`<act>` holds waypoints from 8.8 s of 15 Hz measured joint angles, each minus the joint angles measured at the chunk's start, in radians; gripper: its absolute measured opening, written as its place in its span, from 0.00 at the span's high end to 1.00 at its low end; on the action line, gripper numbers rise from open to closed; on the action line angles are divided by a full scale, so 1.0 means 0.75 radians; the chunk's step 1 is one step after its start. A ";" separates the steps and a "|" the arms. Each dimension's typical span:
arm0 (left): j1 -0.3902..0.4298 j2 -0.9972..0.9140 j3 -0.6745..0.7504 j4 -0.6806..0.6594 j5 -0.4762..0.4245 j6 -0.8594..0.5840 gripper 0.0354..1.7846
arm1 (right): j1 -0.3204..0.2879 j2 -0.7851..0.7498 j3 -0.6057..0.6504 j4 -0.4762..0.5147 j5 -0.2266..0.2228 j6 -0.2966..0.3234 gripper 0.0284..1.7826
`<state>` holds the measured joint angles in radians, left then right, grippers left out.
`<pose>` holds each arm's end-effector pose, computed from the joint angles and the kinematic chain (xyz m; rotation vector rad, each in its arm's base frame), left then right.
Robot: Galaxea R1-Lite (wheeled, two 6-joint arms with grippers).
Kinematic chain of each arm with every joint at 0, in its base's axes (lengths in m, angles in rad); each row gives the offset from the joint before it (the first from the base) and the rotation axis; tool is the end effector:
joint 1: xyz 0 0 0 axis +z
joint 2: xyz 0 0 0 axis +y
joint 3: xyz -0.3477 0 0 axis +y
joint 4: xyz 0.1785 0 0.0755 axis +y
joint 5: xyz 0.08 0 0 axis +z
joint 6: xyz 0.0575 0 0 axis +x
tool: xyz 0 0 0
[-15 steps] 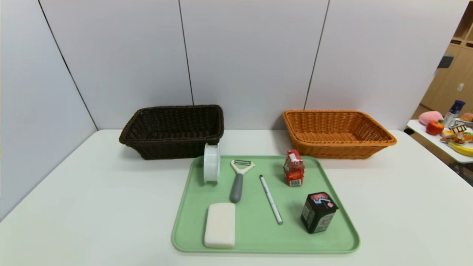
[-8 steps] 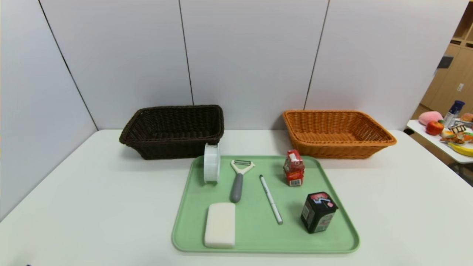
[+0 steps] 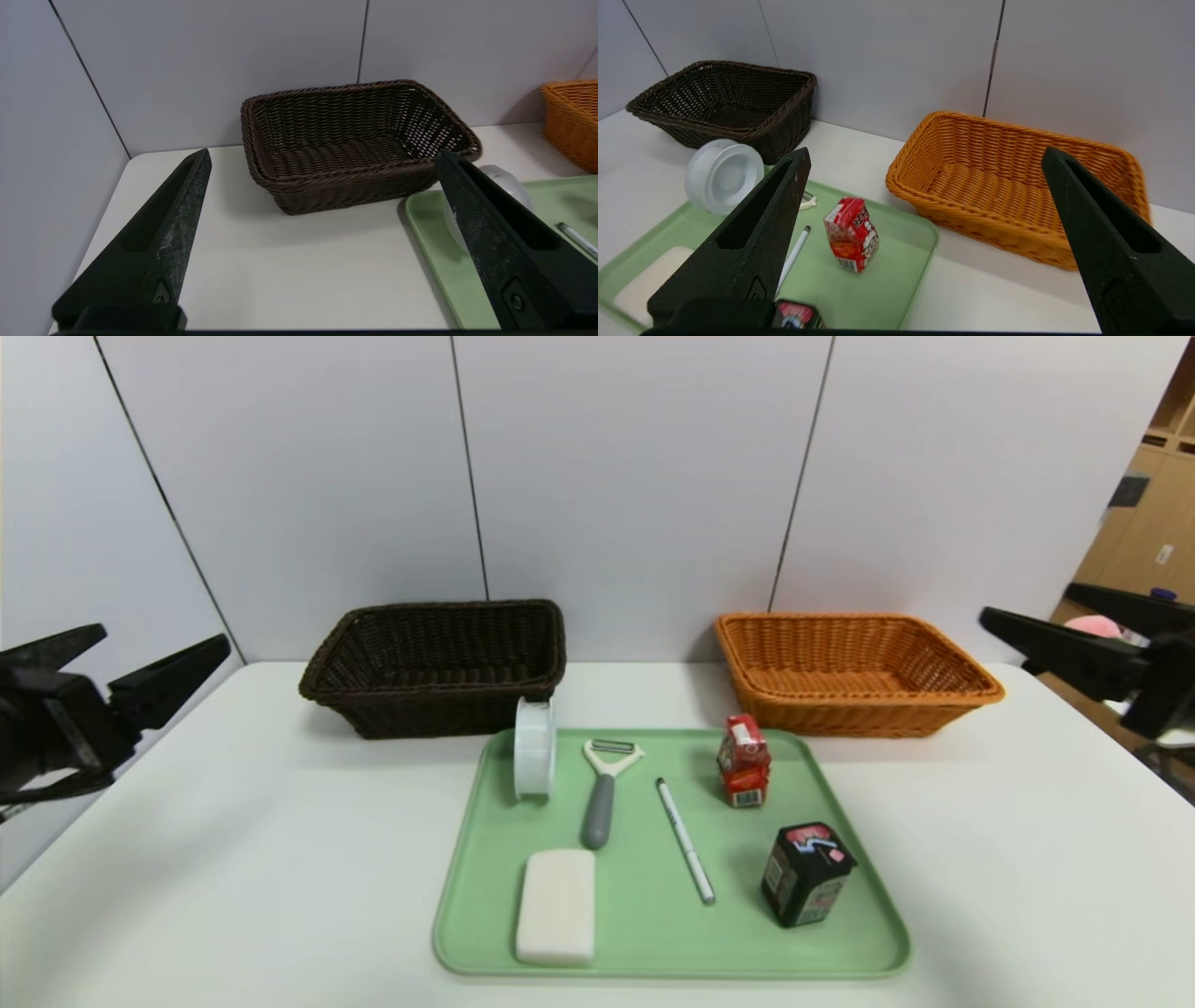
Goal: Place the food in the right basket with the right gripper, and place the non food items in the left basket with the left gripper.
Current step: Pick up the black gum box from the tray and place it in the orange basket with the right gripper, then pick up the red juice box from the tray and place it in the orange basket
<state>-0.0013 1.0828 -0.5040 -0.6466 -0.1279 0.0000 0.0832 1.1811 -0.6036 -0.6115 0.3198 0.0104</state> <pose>0.1644 -0.0075 0.2820 0.0043 -0.0677 -0.1292 0.1910 0.0341 0.2920 0.0062 -0.0319 0.4031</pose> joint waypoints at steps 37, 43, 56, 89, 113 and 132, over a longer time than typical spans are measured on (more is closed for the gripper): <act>0.001 0.223 0.073 -0.188 0.028 -0.091 0.06 | 0.233 1.049 0.584 -1.213 0.612 -0.080 0.14; 0.002 0.221 0.075 -0.189 0.028 -0.090 0.06 | 0.228 1.040 0.609 -1.213 0.609 -0.079 0.58; 0.005 0.211 0.099 -0.188 0.032 -0.091 0.06 | 0.120 0.729 0.206 -1.048 0.494 0.127 0.60; 0.018 0.238 0.113 -0.188 0.030 -0.106 0.06 | -0.179 1.262 -1.266 0.836 -0.327 -0.202 0.60; 0.018 0.250 0.114 -0.189 0.031 -0.131 0.06 | 0.348 0.584 -0.224 -0.099 -0.226 0.115 0.07; 0.020 0.220 0.143 -0.189 0.031 -0.128 0.06 | 0.542 1.070 0.325 -1.213 -0.413 0.122 0.05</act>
<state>0.0134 1.2474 -0.3968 -0.7883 -0.1047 -0.0957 0.4896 1.9838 -0.3602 -1.5215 0.0100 0.1019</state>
